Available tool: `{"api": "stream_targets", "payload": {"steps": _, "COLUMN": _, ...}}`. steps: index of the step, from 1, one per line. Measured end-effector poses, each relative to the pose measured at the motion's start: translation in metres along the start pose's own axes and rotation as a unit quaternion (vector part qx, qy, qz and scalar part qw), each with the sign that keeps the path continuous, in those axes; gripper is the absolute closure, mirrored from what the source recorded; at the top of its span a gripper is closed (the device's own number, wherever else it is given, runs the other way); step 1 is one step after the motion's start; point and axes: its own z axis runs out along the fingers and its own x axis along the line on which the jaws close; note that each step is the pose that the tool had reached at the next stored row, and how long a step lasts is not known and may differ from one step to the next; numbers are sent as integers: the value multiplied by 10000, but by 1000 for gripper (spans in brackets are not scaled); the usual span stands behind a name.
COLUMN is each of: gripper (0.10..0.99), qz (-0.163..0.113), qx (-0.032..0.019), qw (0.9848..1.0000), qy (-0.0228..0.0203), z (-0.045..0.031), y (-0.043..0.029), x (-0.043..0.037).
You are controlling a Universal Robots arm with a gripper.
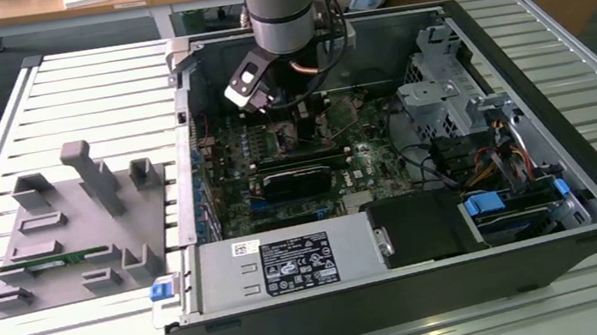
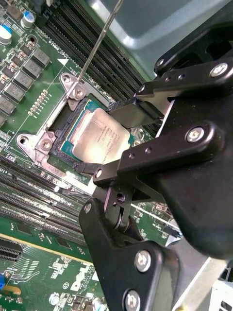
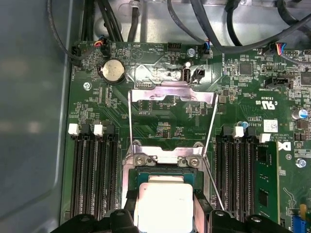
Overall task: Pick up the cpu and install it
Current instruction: 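Place the cpu into insertion slot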
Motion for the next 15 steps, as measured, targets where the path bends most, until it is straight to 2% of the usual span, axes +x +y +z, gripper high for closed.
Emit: {"api": "stream_targets", "payload": {"steps": 15, "gripper": 553, "qz": 0, "qx": 2, "qw": 10000, "qy": -2, "z": 72, "y": -8, "x": 0}}
